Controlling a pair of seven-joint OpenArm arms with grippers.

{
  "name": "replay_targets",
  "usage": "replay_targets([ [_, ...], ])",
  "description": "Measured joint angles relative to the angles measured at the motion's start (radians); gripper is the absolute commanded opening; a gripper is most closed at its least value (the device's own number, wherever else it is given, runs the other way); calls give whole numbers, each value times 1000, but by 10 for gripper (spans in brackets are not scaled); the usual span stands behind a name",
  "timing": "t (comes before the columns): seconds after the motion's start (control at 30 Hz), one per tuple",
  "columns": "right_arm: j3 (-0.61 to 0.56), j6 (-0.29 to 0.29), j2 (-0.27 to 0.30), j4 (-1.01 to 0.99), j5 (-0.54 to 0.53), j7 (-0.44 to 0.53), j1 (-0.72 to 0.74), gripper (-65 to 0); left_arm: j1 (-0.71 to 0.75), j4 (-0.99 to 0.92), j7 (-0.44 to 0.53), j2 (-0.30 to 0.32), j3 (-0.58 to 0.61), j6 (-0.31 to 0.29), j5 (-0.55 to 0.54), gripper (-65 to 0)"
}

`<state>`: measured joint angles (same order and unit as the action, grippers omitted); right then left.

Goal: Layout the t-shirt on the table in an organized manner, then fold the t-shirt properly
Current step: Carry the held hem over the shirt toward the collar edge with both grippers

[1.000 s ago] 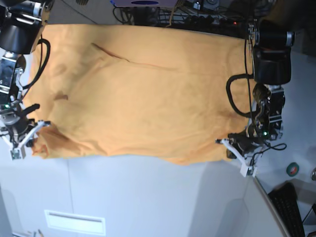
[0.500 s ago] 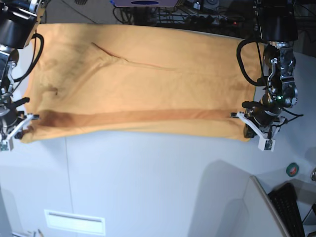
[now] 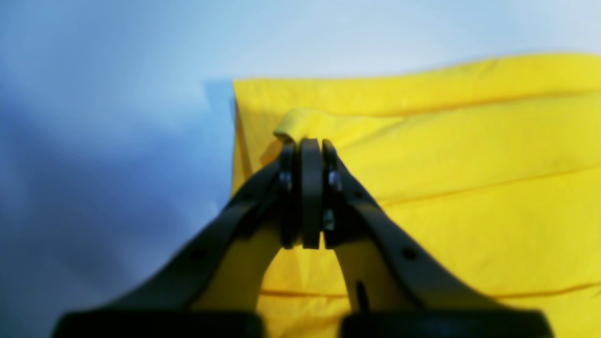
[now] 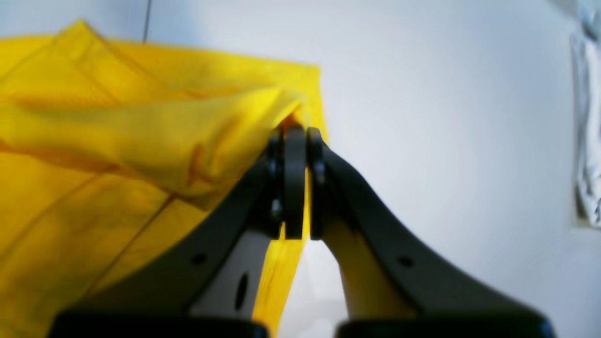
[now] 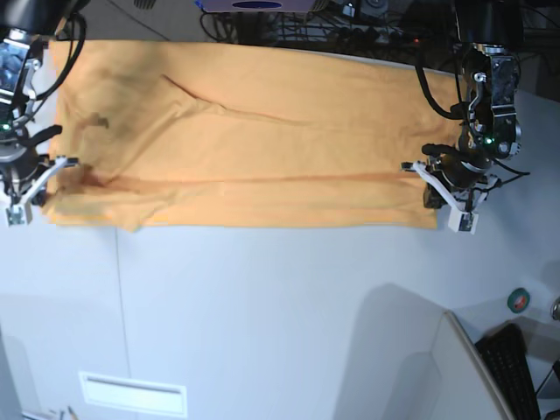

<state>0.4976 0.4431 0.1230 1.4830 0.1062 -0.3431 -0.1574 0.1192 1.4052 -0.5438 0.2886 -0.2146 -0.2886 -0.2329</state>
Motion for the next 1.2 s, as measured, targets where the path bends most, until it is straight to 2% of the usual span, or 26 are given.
replay_targets([
  [0.2, -2, 0, -14, 76, -6, 19, -36, -650, -3, 23, -7, 0, 0, 0, 0, -650],
  [0.3, -2, 0, -18, 96, 0, -77, -49, -650, -11, 80, -129, 2, 0, 0, -1, -650],
  [0.33, -2, 0, -20, 106, 0, -90, -48, -650, -14, 93, -137, 2, 0, 0, 0, -650],
  [0.57, -2, 0, -22, 172, -8, -95, -69, -650, -2, 123, -144, 2, -1, 0, 0, -650],
  [0.63, -1, 0, -22, 186, -6, -97, -92, -650, 6, 125, -145, -2, -33, -5, -4, -650],
  [0.73, 9, 1, -25, 242, -9, -101, -116, -650, 36, 159, -149, 6, -69, -69, 9, -650],
  [0.83, 58, -1, -72, 281, -7, -92, -126, -650, 46, 168, -150, 5, -68, -103, 7, -650],
  [1.03, 64, 1, -90, 317, -8, -101, -182, -650, 69, 171, -152, 2, -67, -102, 1, -650],
  [1.2, 68, 0, -106, 374, -8, -95, -222, -650, 68, 201, -150, 0, -127, -105, 0, -650],
])
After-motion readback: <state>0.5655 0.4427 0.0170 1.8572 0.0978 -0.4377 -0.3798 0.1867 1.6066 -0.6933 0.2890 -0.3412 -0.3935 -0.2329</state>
